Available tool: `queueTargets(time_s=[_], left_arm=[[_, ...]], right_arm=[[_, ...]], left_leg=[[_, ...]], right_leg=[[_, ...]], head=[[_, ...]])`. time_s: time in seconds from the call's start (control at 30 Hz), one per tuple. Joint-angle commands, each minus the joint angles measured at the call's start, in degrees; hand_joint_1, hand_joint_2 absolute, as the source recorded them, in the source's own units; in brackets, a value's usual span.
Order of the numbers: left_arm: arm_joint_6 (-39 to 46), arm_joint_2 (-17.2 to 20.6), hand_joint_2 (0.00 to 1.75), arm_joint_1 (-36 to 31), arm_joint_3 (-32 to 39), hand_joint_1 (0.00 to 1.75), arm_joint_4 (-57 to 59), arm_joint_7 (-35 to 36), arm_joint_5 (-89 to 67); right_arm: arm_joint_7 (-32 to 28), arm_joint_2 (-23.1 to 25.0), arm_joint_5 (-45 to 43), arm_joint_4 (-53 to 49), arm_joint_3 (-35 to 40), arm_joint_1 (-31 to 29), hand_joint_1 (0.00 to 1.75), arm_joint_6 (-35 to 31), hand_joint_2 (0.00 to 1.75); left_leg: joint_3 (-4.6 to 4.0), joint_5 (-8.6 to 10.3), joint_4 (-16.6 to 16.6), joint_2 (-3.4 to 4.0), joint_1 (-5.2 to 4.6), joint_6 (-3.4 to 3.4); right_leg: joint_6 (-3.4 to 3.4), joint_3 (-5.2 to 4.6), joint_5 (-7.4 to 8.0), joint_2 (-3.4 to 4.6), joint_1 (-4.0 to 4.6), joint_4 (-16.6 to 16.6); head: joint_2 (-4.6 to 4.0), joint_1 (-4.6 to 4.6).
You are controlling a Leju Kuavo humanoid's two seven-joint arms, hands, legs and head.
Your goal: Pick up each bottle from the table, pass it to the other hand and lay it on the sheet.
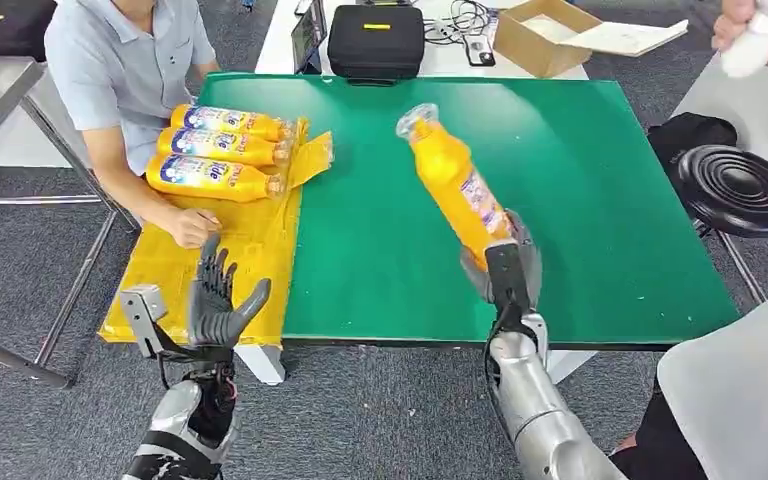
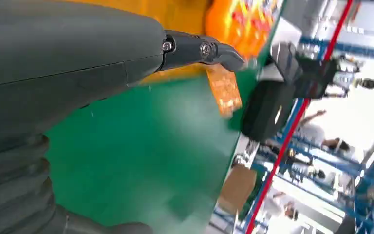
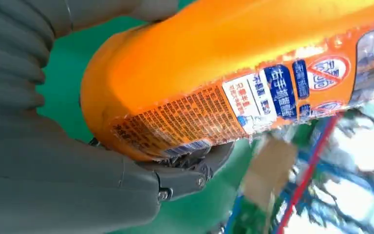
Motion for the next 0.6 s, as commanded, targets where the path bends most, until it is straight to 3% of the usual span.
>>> queueTargets(time_s=[0.03, 0.1, 0.33, 0.37, 0.53, 0.57, 0.6], left_arm=[[-1.25, -0.25, 1.75, 0.66, 1.98, 0.0, 0.75, -0.49, -1.9], [-8.86, 0.74, 1.75, 1.82, -0.91, 0.0, 0.02, -0.06, -1.48], [-8.91, 0.45, 1.75, 2.02, -0.88, 0.0, -0.02, -0.08, -1.53], [-14.26, 1.52, 1.75, 2.01, -2.29, 0.0, 0.08, 0.15, -0.22], [-22.78, 2.17, 1.75, 1.54, -6.83, 0.0, 0.97, -5.21, -6.88], [-25.55, 1.71, 1.75, 1.33, -7.02, 0.0, 1.6, -4.04, -5.0], [-26.38, 1.21, 1.75, 1.11, -7.45, 0.0, 1.73, -3.45, -4.27]], right_arm=[[1.72, 0.18, -6.96, -17.43, 2.25, 5.7, 1.75, 3.38, 1.75], [3.21, -0.24, -7.89, -18.28, 6.9, 6.86, 1.75, 10.63, 1.75], [3.19, 0.1, -8.0, -17.86, 7.43, 7.02, 1.75, 10.73, 1.75], [3.34, -0.66, -8.81, -17.0, 9.36, 6.61, 1.75, 16.18, 1.75], [2.97, 0.73, -7.72, -8.04, 18.62, 5.84, 1.75, 31.07, 1.75], [1.24, 1.29, -6.44, -6.05, 20.13, 5.84, 1.75, 31.96, 1.75], [-0.15, 1.93, -3.9, -6.31, 21.99, 6.92, 1.75, 28.78, 1.75]], left_leg=[[0.1, -0.07, 0.01, 0.0, 0.0, -0.03], [0.11, -0.09, 0.01, -0.02, 0.0, -0.04], [0.09, -0.07, -0.01, 0.06, -0.01, -0.05], [0.02, -0.03, -0.02, 0.03, -0.01, -0.03], [0.08, -0.07, -0.04, 0.13, 0.01, -0.03], [0.26, -0.13, -0.07, 0.25, 0.01, -0.05], [0.31, -0.14, -0.09, 0.32, 0.03, -0.06]], right_leg=[[-0.07, 0.1, -0.07, -0.02, 0.01, 0.01], [-0.09, 0.12, -0.09, -0.03, 0.01, 0.01], [-0.08, 0.05, -0.07, 0.01, 0.01, 0.0], [-0.06, -0.03, -0.03, 0.0, 0.01, -0.01], [-0.06, 0.03, -0.03, 0.11, 0.04, -0.03], [-0.1, 0.17, -0.06, 0.2, 0.03, -0.05], [-0.11, 0.2, -0.05, 0.26, 0.04, -0.07]], head=[[0.0, 0.0], [0.0, 0.0], [0.0, 0.0], [0.0, -0.02], [0.0, 0.0], [0.0, 0.0], [0.0, 0.0]])
